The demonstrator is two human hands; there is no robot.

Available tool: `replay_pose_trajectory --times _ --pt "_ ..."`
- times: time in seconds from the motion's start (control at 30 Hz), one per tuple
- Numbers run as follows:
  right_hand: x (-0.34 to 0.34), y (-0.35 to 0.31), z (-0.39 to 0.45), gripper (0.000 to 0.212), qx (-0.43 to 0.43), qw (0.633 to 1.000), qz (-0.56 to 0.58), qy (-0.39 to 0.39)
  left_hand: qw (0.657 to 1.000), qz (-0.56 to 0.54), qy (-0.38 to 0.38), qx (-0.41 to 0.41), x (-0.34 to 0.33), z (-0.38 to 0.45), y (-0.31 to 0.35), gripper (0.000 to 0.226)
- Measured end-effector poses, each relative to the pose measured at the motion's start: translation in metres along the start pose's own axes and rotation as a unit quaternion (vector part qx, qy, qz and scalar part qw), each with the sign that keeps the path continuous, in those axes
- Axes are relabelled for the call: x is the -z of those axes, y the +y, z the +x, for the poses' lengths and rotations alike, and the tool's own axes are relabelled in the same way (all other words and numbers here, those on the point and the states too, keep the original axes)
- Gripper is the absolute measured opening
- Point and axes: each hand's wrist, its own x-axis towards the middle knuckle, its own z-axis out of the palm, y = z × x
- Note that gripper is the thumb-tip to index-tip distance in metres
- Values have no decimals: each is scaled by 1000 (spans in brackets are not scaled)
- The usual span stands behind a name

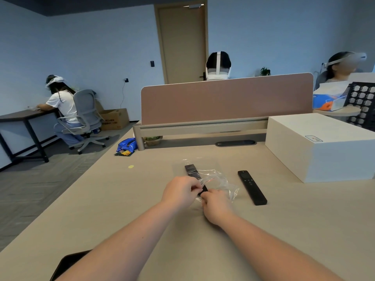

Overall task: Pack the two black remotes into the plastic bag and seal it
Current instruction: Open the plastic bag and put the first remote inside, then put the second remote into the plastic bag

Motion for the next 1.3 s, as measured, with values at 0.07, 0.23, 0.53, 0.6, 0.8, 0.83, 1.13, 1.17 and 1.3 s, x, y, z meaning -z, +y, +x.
replay_pose_trajectory --times 0.07,0.23,0.53,0.6,0.8,0.83,1.13,1.17,1.3 --pt "1 -1 1 34 2 1000 -23 -19 1000 0 0 0 1 1 -1 10" --pt "5 -5 -1 39 1 998 -54 -38 1000 4 -2 2 1 2 -2 11" --pt "36 44 -36 25 33 964 32 262 1000 13 -5 4 -1 -1 -1 11" --pt "46 66 -40 22 -65 965 34 253 1000 17 5 5 -3 -2 -1 10" --pt "51 95 -37 44 -194 973 -74 105 999 0 42 10 -5 -6 6 9" --pt "51 94 -34 41 -190 974 -73 104 999 -2 39 8 -5 -7 7 9" --pt "75 71 -46 21 -213 948 152 181 999 -4 30 15 -5 -4 1 6" --pt "82 66 -50 25 -200 944 182 187 999 -7 28 22 -5 -3 1 6" --pt "106 43 -69 43 -133 952 218 168 997 -19 36 64 -8 -1 4 8"
